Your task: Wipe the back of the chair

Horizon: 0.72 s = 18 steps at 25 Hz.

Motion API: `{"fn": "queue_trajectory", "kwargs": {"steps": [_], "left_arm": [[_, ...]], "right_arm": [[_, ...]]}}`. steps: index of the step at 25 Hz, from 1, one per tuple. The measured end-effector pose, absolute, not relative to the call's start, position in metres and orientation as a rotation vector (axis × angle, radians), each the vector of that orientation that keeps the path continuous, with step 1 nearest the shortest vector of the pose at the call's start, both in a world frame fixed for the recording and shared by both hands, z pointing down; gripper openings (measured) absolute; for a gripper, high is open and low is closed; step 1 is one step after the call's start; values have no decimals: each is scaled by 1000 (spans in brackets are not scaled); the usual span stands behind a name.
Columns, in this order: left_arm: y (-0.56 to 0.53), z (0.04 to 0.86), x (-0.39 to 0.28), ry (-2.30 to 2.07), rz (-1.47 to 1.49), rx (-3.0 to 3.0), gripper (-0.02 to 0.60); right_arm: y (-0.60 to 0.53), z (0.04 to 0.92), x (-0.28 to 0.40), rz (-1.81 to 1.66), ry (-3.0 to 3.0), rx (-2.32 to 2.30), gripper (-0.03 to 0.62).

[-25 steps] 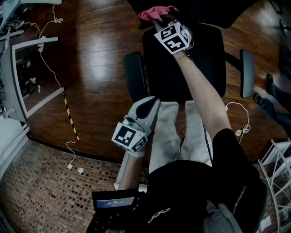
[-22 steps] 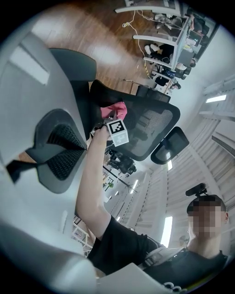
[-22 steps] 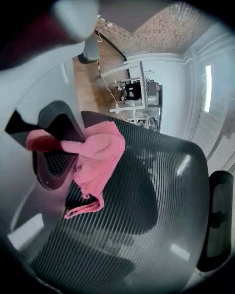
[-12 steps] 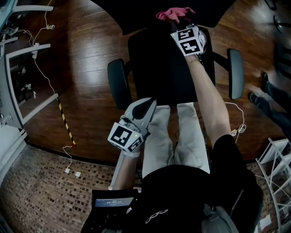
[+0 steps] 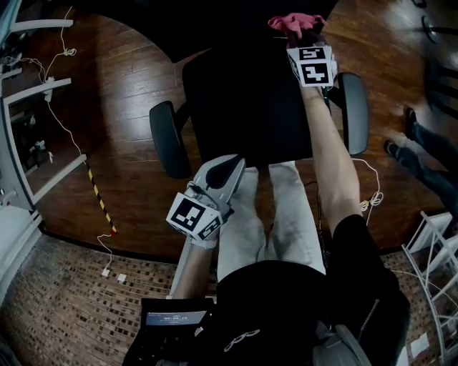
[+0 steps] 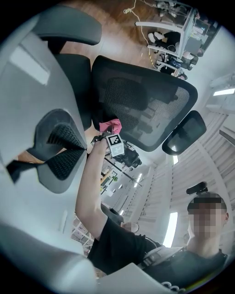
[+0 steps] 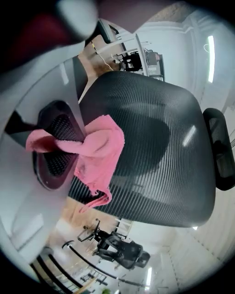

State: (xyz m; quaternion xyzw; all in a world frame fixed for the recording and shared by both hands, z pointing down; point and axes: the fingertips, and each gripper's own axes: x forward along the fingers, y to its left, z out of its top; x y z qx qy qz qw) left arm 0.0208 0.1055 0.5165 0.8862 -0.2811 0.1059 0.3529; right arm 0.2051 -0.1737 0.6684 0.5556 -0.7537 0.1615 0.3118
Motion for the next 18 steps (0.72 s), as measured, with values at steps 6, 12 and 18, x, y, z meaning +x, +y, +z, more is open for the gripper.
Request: {"fn": "queue_trajectory", "kwargs": {"steps": [6,12,18], "left_arm": [[105,520,30,-711,282,2298,-6],[109,519,20,-717,280,2294,-6],[114,522,-5,-749,271,2284,-6]], "right_arm": [[-167,667,259,507,-1867,1684,41],[-167,667,268,523,-1818,1775,41],[-170,675,215,515,-1883,1709,41]]}}
